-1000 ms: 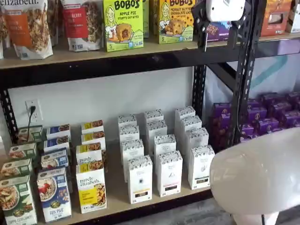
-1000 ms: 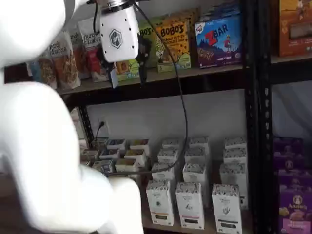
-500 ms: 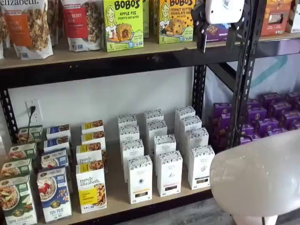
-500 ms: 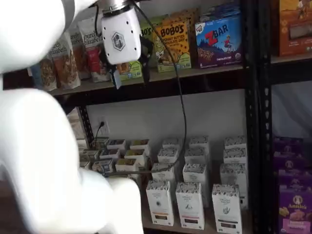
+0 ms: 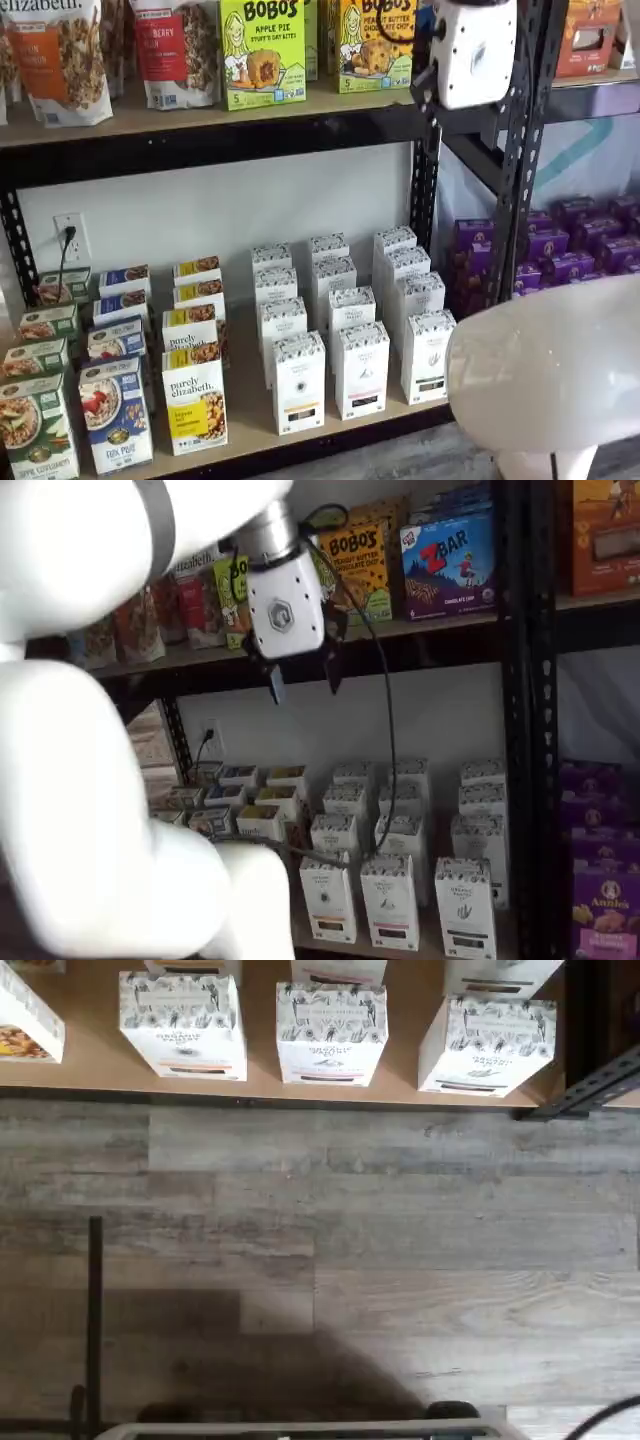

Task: Pick up the white box with a green strip in the middle, on the bottom shelf, the sixth box from the left

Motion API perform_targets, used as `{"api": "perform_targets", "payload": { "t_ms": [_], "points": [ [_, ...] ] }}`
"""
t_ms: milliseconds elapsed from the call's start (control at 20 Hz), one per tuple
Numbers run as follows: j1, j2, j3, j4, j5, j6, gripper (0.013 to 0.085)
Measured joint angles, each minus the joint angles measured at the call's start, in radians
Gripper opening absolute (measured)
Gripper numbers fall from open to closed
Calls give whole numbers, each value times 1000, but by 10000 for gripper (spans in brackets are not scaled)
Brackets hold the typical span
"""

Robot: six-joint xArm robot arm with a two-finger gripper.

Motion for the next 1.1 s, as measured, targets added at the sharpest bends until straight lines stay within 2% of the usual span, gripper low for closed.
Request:
{"api": "perform_targets", "payload": {
  "t_ms": [250, 500, 750, 950, 1100],
  "points": [
    [-44, 34, 127, -12, -169, -35, 850],
    [-87, 143, 216, -13, -315, -72, 850],
    [-130, 256, 305, 33, -538, -131, 850],
    [-144, 374, 315, 47, -633, -154, 850],
    [-155, 462, 335, 76, -759, -188, 850]
  ]
}}
